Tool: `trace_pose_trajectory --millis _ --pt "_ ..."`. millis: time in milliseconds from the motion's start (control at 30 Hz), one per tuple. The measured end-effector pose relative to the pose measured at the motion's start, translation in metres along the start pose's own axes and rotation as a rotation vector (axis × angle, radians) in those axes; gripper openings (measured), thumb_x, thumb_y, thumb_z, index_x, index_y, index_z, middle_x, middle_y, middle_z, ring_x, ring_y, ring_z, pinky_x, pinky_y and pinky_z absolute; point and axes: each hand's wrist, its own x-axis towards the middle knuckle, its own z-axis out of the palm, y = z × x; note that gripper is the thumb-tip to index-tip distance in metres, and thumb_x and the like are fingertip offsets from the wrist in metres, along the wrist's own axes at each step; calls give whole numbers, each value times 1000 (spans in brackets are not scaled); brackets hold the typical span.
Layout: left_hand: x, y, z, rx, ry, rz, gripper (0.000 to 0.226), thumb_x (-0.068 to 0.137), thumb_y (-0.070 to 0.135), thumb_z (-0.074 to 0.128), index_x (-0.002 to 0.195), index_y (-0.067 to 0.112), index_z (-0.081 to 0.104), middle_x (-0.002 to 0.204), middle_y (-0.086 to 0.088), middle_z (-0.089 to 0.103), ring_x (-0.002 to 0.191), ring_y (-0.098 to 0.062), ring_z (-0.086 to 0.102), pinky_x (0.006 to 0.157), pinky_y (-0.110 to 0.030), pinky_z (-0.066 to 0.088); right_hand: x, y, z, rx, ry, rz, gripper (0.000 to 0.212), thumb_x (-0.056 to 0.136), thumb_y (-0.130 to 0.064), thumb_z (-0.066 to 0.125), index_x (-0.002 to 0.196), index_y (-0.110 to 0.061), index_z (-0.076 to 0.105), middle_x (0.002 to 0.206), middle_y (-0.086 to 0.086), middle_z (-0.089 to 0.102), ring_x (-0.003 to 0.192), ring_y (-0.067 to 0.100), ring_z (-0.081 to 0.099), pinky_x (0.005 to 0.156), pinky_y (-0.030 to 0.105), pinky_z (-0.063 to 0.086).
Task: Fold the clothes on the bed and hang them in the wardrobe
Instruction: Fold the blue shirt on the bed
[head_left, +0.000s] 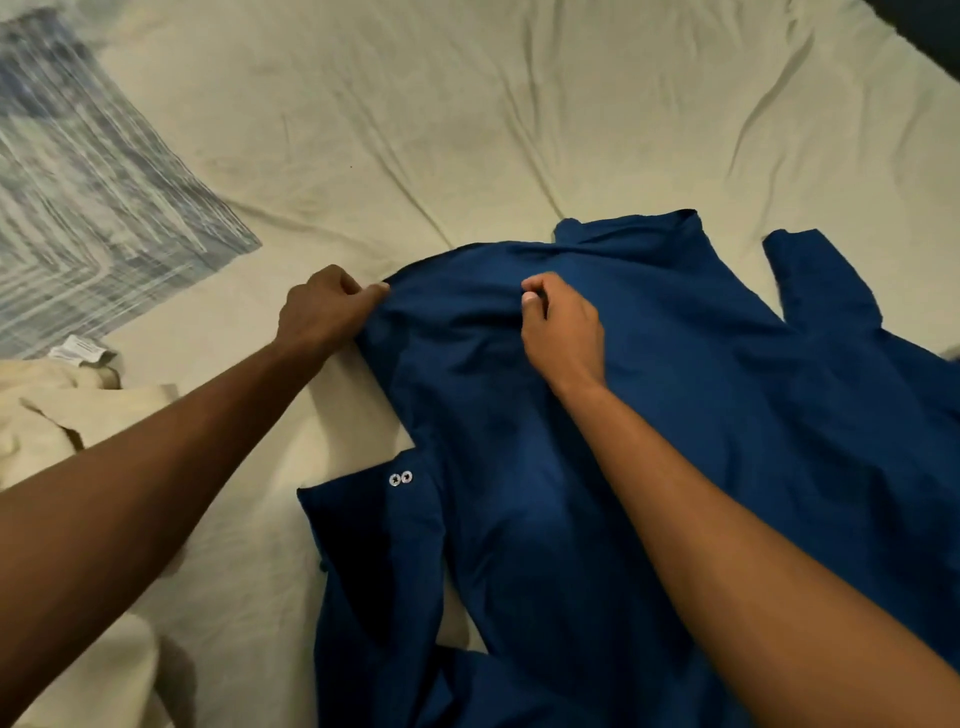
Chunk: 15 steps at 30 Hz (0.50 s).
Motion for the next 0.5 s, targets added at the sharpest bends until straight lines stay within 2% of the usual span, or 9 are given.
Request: trace_pose_trajectory --millis 100,167,267,367,433,500 --pt "5 2 2 14 -72 56 12 85 18 67 97 19 63 94 -7 65 94 -28 62 80 -37 53 13 1 -1 -120 40 -79 24 103 -19 42 117 -15 61 115 2 64 103 22 58 79 34 43" --pt "6 2 3 -43 -4 118 15 81 8 60 91 18 66 88 -5 66 86 -26 63 71 -33 49 21 3 -3 -206 27 -112 27 104 -18 42 123 -15 60 121 5 61 110 25 55 78 35 42" --pt "9 -1 4 52 180 130 19 80 7 56 94 15 65 97 -6 66 93 -26 60 76 -33 43 30 7 -4 -331 -23 -135 28 104 -17 41 125 -14 59 124 6 58 115 28 49 80 37 42" --pt "12 2 11 208 214 93 20 86 11 54 106 12 58 116 -16 55 107 -36 54 83 -39 41 35 8 -1 -419 -54 -143 25 103 -18 41 115 -14 63 116 6 61 110 28 50 85 40 40" --pt "10 12 16 272 245 152 24 87 13 54 111 13 54 120 -17 49 114 -37 47 92 -45 38 37 9 2 -444 -49 -142 23 101 -16 41 107 -14 63 109 6 63 106 28 51 83 39 38" --pt "8 27 21 301 265 273 28 85 15 53 113 13 54 121 -15 48 117 -35 43 93 -44 32 37 10 6 -440 -39 -140 22 100 -15 42 105 -14 64 106 6 64 104 28 53 83 39 36"
